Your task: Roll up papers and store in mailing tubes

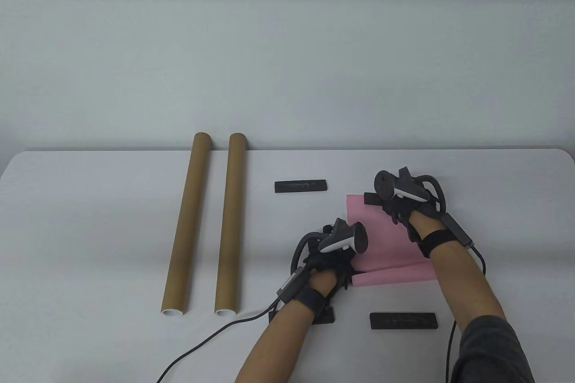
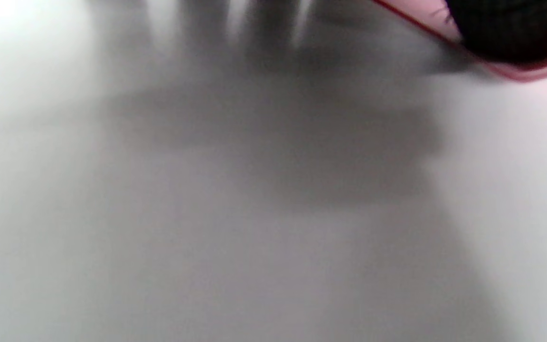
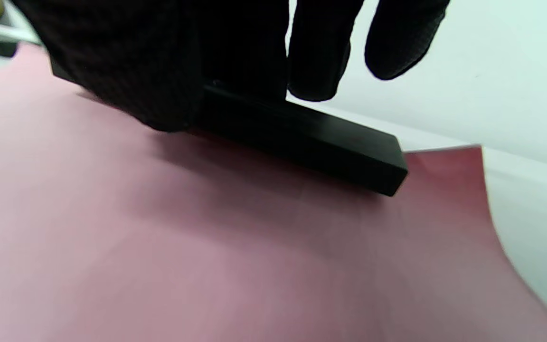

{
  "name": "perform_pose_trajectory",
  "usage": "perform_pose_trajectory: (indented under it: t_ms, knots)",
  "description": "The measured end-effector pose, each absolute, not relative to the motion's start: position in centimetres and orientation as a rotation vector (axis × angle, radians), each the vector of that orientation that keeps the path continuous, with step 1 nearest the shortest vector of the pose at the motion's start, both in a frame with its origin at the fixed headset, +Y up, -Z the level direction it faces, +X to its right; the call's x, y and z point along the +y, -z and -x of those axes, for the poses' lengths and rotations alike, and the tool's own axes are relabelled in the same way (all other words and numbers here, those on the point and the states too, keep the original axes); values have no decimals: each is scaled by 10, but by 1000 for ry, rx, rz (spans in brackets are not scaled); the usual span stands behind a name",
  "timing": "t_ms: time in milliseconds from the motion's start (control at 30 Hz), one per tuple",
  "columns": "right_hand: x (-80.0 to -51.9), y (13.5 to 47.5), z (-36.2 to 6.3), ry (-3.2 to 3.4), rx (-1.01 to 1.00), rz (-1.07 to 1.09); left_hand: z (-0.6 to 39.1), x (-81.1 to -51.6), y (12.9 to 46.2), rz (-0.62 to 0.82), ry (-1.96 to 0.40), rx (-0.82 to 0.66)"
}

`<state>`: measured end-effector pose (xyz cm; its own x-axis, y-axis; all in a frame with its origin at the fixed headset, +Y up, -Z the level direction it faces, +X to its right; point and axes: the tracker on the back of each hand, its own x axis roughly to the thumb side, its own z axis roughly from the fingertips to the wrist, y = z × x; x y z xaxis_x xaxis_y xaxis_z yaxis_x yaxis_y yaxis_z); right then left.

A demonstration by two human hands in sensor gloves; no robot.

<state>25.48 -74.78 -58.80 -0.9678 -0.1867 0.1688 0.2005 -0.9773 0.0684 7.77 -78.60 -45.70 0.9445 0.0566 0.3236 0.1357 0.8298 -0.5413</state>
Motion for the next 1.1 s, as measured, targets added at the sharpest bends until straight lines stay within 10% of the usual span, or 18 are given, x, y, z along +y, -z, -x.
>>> perform_pose_trajectory:
  t_ms: [633,900,1100]
  knots:
    - [-746,608,-246,2902,-145,74,-77,-787,456,589,43,-334]
    - [-687,515,-276,2989,-90,497,-82,-783,456,583,113,-337]
    - [-696,426,-297,3041,-248,697,-80,-785,457,596,101,-342]
